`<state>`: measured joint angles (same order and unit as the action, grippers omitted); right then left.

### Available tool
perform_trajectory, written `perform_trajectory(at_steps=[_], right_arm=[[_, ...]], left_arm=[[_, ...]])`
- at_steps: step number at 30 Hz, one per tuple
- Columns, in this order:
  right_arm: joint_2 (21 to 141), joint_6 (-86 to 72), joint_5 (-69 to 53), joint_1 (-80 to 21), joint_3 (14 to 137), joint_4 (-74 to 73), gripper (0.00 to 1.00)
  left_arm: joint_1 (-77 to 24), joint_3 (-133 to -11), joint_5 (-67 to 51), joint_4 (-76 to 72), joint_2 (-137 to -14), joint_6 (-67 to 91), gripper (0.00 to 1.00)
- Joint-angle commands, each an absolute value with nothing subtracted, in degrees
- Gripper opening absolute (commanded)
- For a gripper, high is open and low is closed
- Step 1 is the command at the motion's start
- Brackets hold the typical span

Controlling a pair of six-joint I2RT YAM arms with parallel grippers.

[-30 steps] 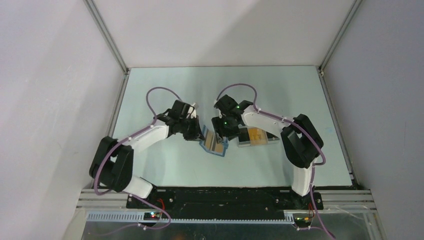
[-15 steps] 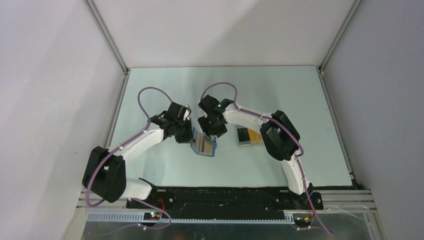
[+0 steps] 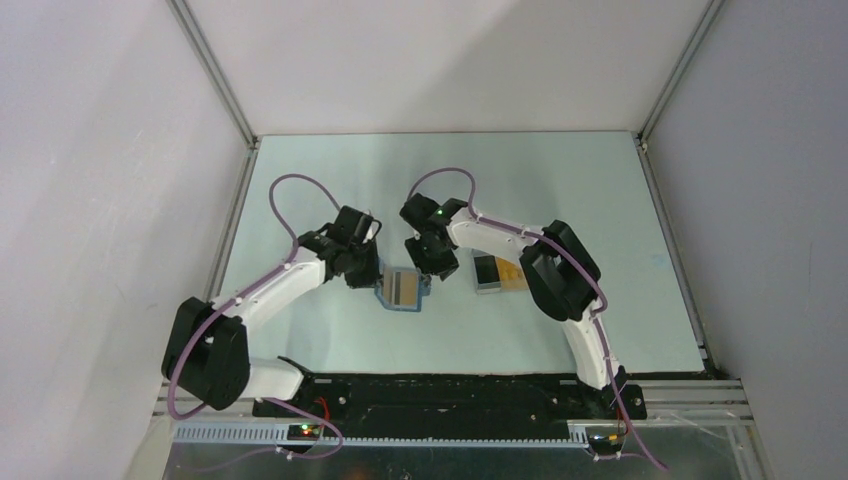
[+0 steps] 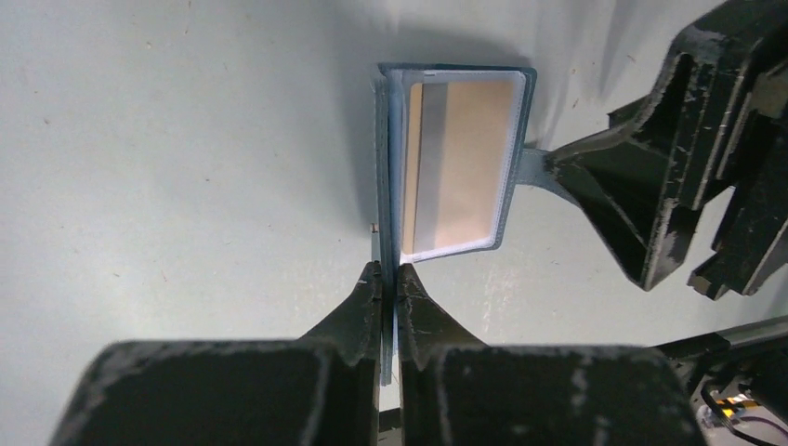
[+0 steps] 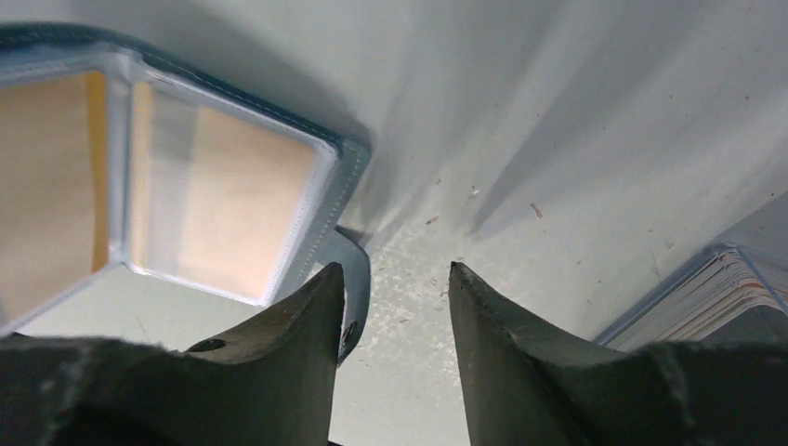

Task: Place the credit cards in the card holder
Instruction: Close the card holder at the center of the board.

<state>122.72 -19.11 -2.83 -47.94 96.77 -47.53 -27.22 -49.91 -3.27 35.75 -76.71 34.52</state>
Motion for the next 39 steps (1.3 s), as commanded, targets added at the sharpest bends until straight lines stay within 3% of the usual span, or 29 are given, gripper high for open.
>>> perform_trajectory(at_steps=[1, 10, 12, 15, 19, 25, 39], right_arm=[[119.45, -18.55, -4.06, -46.65, 95.17, -48.52, 0.48], [116.13, -21.96, -14.62, -42.22, 88.14, -43.04, 0.43], [115.7, -22.52, -16.88, -41.32, 86.63, -41.37, 0.43], [115.1, -24.08, -22.84, -39.92, 83.31, -37.79, 0.42], [114.95, -25.28, -26.52, -38.32, 81.51, -35.48, 0.39], [113.75, -26.66, -29.56, -36.55, 79.58, -33.14, 0.4], [111.98, -26.98, -31.08, -35.97, 77.98, -32.65, 0.39]], left_arm=[[-28.71, -51.63, -0.18, 36.74, -76.75, 34.72, 0.0], [-34.58, -55.8, 5.92, 38.67, -82.68, 37.31, 0.03], [-36.05, -57.66, 5.64, 38.75, -84.37, 37.72, 0.09], [-37.96, -60.12, 3.59, 38.64, -87.54, 38.15, 0.29], [-39.04, -63.8, -0.22, 38.56, -92.29, 37.89, 0.46], [-39.62, -65.65, -2.61, 38.33, -94.87, 38.24, 0.64], [-39.41, -58.86, -13.07, 25.79, -95.91, 41.27, 0.66]])
